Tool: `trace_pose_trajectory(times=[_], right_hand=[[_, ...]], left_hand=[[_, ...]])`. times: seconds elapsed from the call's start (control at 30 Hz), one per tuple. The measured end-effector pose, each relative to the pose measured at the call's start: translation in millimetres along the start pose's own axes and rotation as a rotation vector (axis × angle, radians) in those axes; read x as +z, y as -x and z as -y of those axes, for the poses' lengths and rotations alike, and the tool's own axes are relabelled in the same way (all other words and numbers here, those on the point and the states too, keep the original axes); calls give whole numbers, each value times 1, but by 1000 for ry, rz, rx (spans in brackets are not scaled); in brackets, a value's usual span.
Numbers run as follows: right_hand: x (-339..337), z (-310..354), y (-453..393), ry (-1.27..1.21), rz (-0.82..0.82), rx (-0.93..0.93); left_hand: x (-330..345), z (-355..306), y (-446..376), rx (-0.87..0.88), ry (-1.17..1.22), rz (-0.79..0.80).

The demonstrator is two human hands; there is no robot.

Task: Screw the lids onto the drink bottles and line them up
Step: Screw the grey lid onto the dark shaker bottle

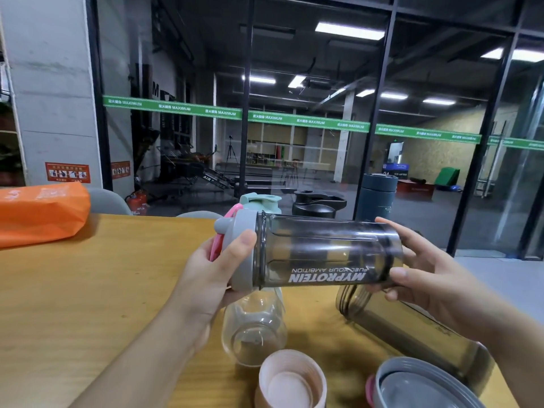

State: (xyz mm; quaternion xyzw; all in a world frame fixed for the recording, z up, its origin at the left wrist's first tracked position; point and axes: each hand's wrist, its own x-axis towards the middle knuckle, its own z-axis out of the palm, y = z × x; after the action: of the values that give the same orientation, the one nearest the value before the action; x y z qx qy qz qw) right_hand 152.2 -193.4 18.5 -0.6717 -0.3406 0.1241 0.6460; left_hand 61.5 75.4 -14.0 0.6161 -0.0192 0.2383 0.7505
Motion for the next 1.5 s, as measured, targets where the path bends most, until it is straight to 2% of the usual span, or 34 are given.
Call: trace_pose_trajectory(times=[0.13,0.33,0.6,0.73,0.9,1.03,1.2,1.3,1.5], right_hand=[[-1,-3,-4,-9,-78,-32],[-2,-6,-4,129,-181,-23],[-1,-13,-11,291,-165,43],[-1,-11,-8,313,-160,172],[-1,-12,-7,400,-149,175],[-1,-12,-4,442,-95,128],[13,-3,-4,210,-64,-22],[10,-2,0,289,-52,-108],[9,0,-2,233,-40,-166]], left_hand=[[0,-2,0,-3,-3,17],[-1,-3,-1,27,-21,29],[0,-1,0,80,-15,107],[1,0,1,104,-3,150],[0,1,1,110,-3,163],[0,0,1,98,4,122],[-1,1,2,60,22,51],[-2,1,1,48,6,16],[-3,0,0,47,-1,-1]])
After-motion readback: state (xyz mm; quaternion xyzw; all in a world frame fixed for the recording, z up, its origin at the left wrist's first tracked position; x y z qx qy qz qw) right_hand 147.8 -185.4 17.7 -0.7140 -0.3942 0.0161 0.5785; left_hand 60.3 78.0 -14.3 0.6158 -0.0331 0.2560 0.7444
